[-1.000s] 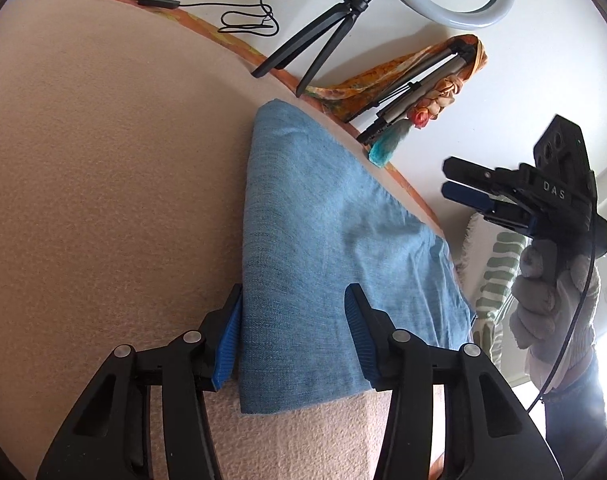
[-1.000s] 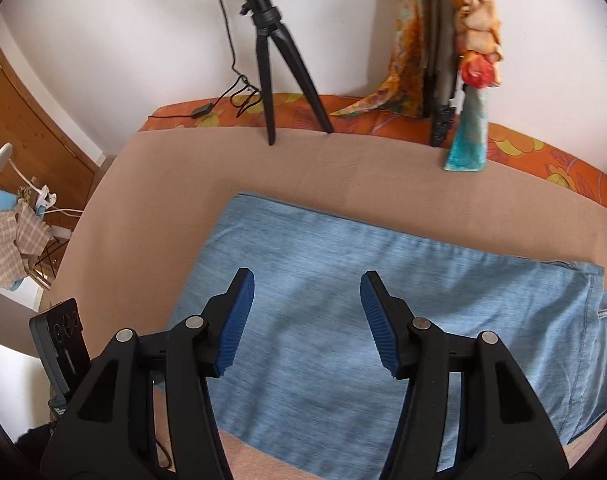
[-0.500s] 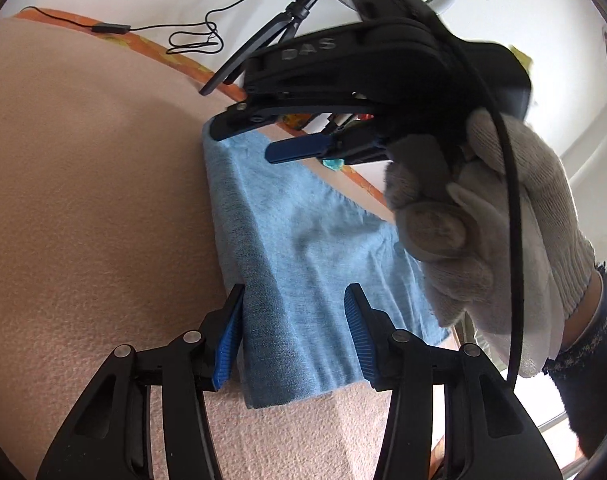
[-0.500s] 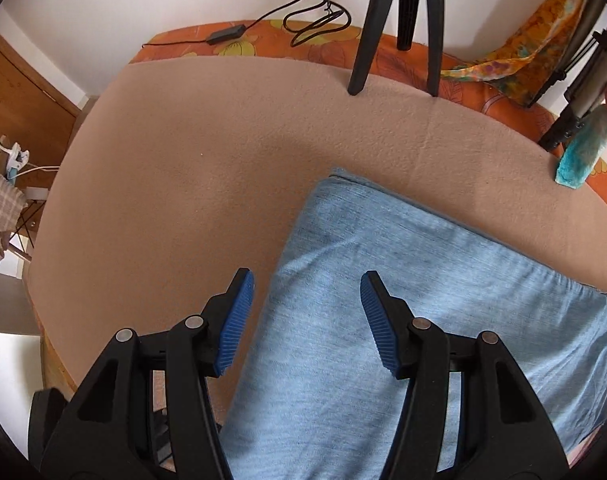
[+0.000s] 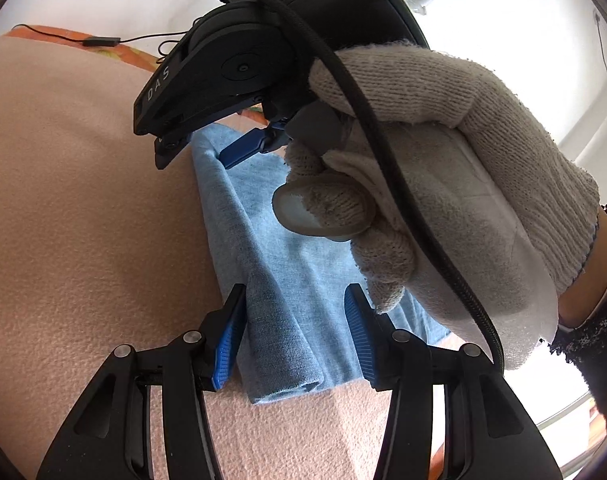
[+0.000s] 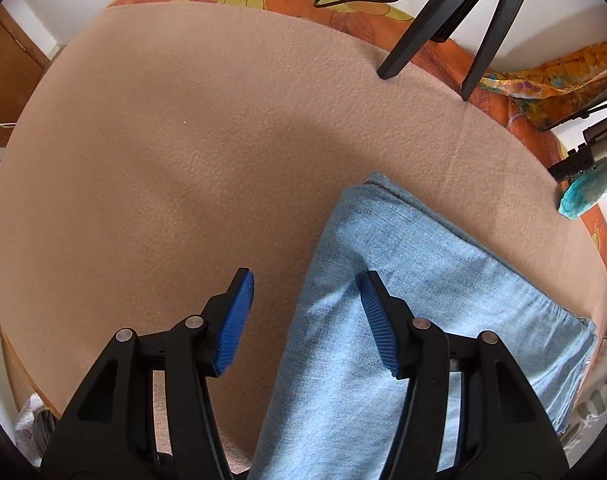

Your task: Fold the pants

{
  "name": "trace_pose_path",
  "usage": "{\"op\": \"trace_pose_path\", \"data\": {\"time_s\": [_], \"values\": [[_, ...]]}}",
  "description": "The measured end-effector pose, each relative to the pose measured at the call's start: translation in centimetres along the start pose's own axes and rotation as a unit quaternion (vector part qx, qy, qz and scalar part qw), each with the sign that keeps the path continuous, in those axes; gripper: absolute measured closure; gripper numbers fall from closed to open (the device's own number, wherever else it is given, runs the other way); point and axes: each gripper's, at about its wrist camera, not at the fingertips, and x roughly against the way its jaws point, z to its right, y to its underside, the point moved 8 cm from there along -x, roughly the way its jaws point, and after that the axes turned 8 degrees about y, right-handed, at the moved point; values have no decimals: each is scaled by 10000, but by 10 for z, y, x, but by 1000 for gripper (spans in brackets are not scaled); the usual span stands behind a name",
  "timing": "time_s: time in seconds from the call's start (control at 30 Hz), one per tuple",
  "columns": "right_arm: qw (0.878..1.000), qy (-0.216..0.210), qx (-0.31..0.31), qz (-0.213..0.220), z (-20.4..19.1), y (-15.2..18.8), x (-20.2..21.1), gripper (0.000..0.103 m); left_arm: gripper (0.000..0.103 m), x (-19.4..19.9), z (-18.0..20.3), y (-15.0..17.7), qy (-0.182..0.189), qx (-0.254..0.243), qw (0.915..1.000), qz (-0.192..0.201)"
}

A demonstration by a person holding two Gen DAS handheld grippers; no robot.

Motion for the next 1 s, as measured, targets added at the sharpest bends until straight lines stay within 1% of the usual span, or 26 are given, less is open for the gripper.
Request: {"op": "trace_pose_path", "data": {"time_s": [0.23, 0.3, 0.33, 0.4, 0.43, 0.5, 0.53, 0.6, 0.7, 0.8, 0.9, 0.93, 0.97, 1.0], "values": [[9997, 153, 161, -96, -6, 0, -9, 46, 57, -3, 7, 6, -62, -91, 9999, -28], [9996, 203, 185, -114, -6, -1, -11, 55, 57, -5, 9, 7, -97, -133, 9999, -45], [9995, 229, 197, -114, -5, 0, -12, 58, 57, -6, 10, 7, -116, -152, 9998, -48], [9995, 237, 205, -98, -2, 0, -13, 69, 57, -7, 12, 8, -148, -154, 9998, -48], [9996, 201, 201, -81, 2, 1, -13, 71, 56, -8, 12, 8, -153, -137, 9998, -53], [9999, 76, 116, -40, 8, 2, -11, 85, 56, -7, 10, 8, -176, -93, 9998, -58], [10000, -15, 51, -12, 11, 2, -9, 87, 56, -10, 11, 7, -209, -79, 9997, -55], [9998, -188, -46, 81, 17, 4, -4, 93, 52, -12, 9, 8, -319, -28, 9995, -70], [9986, -399, -195, 275, 27, 6, 6, 96, 52, -14, 2, 10, -377, 203, 9990, -159], [9966, -604, -340, 449, 35, 9, 17, 96, 52, -17, 0, 11, -237, 420, 9986, -203], [9939, -796, -479, 599, 46, 15, 26, 96, 55, -22, 6, 12, -196, 323, 9990, -232], [9929, -845, -523, 651, 49, 16, 29, 96, 56, -23, 9, 13, -152, 279, 9992, -245], [9919, -892, -561, 702, 49, 16, 35, 96, 60, -22, 7, 13, -76, 253, 9994, -234], [9910, -941, -587, 756, 57, 18, 41, 96, 70, -20, 11, 12, -11, 219, 9995, -216]]}}
